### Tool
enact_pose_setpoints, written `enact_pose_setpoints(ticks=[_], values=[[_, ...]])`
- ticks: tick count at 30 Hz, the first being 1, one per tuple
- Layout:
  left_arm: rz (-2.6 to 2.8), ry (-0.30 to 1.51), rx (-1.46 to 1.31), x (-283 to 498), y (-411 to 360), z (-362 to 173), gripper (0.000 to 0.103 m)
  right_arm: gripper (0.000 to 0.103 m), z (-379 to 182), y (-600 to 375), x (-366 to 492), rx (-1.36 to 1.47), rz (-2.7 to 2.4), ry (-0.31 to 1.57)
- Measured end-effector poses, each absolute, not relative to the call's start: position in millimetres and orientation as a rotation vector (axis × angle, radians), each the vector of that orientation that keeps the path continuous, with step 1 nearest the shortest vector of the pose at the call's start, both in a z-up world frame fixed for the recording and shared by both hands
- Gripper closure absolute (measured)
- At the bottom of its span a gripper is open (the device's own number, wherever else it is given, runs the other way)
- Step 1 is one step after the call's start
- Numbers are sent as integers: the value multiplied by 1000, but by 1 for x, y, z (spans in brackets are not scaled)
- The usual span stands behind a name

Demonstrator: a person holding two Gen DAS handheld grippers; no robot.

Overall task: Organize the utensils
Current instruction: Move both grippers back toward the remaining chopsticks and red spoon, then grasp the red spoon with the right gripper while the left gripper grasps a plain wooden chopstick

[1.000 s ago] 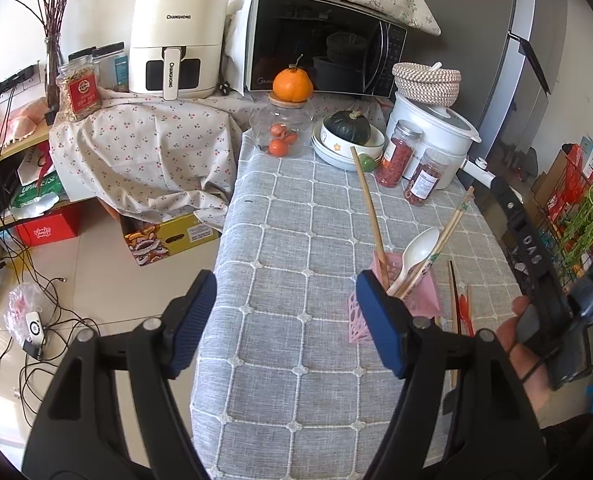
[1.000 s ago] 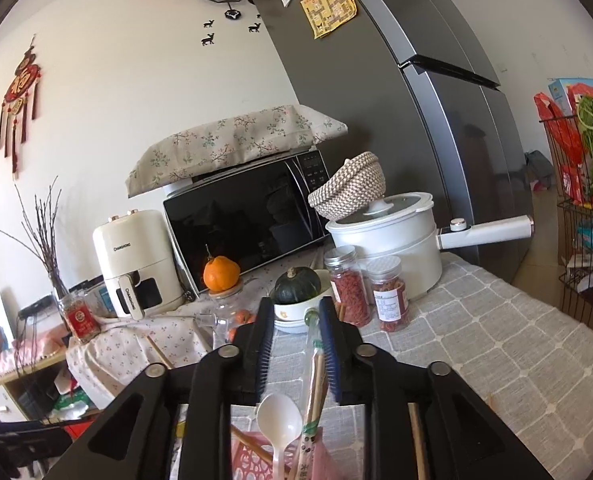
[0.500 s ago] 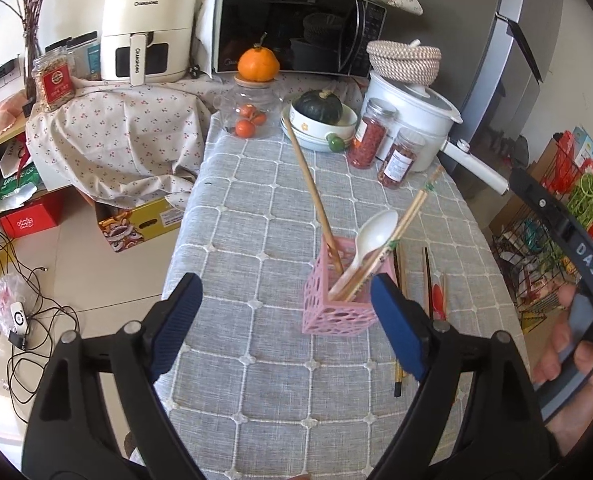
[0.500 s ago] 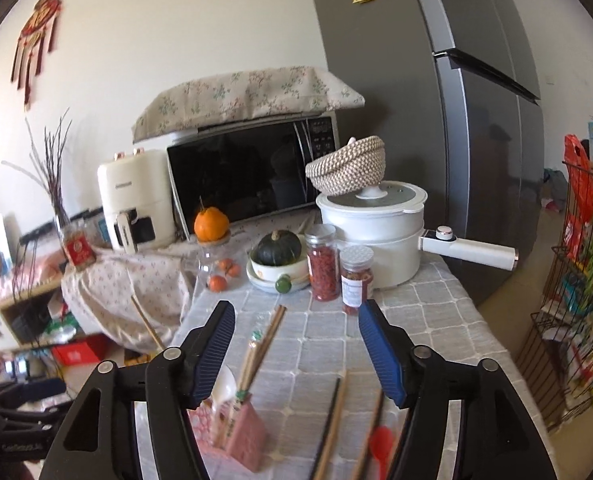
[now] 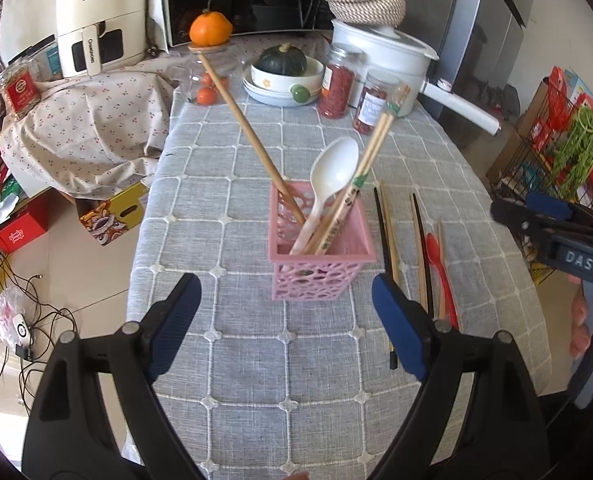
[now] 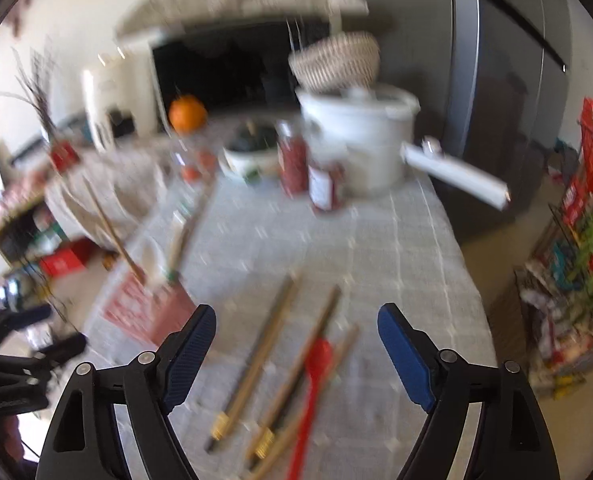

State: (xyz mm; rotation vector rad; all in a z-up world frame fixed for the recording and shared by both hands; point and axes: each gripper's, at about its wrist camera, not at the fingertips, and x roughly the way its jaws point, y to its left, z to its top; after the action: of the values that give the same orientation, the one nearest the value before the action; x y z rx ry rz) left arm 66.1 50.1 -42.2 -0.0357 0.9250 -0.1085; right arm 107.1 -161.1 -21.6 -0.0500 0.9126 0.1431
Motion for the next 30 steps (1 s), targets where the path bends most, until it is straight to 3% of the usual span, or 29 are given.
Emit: enact_pose_setpoints(ticks=[19, 20, 24, 30], values=[[-168, 1016, 54, 76, 10, -65, 16, 19, -122, -183, 156, 85, 112, 1332], [-168, 1017, 58, 76, 8, -66, 16, 23, -125, -183, 158, 94, 110, 1346], [-177, 1020, 70, 75, 3, -68, 16, 57, -141, -187, 165, 126, 118, 1400], [-194, 1015, 102, 72, -4, -69, 16, 83, -144, -185, 166, 111, 126, 1398]])
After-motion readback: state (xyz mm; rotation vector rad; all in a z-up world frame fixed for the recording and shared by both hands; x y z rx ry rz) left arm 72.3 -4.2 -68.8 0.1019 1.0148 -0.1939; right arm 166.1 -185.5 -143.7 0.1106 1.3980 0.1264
